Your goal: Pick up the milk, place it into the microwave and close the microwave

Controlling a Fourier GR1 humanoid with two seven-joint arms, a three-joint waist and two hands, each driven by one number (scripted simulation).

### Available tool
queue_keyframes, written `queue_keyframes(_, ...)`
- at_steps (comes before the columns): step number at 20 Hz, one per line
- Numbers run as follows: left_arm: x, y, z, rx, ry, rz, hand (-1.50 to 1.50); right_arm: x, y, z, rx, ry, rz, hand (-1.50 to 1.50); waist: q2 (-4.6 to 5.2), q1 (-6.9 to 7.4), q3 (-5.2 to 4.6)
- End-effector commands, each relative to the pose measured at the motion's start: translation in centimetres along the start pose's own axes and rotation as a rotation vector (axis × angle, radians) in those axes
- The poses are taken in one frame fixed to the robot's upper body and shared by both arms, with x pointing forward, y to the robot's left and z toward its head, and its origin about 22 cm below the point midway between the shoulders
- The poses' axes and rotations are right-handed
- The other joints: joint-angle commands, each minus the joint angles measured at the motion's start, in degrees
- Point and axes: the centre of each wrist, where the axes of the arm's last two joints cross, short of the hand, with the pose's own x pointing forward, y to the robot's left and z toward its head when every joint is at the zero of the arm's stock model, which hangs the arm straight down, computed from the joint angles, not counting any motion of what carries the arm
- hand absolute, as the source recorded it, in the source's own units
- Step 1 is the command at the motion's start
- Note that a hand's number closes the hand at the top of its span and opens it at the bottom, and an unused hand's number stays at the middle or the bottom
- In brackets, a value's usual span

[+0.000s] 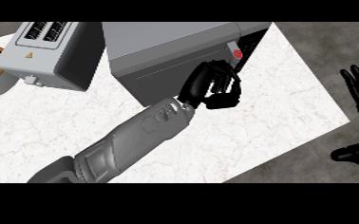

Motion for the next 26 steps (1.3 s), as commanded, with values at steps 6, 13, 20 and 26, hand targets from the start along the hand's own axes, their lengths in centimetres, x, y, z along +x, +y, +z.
queue_keyframes(6,2.8,-1.2,-1.6,-0.008,-0.065,0.027,1.50,0.7,1.1,-3.0,0.165,-0.049,-0.110,-1.50,0.39,-1.81,0.13)
queue_keyframes(13,2.9,-1.4,-1.6,0.020,-0.065,0.040,1.50,2.5,1.6,-5.2,0.324,-0.033,-0.092,1.50,0.31,-2.89,0.12)
queue_keyframes(20,3.0,-1.3,-1.8,0.049,-0.059,0.044,1.50,4.1,4.9,-8.0,0.579,-0.075,-0.129,1.50,-0.02,-3.28,0.31)
queue_keyframes(26,3.0,-1.0,-2.1,0.069,-0.052,0.043,1.50,5.1,6.4,-8.6,0.652,-0.081,-0.135,1.50,0.02,-4.58,0.31)
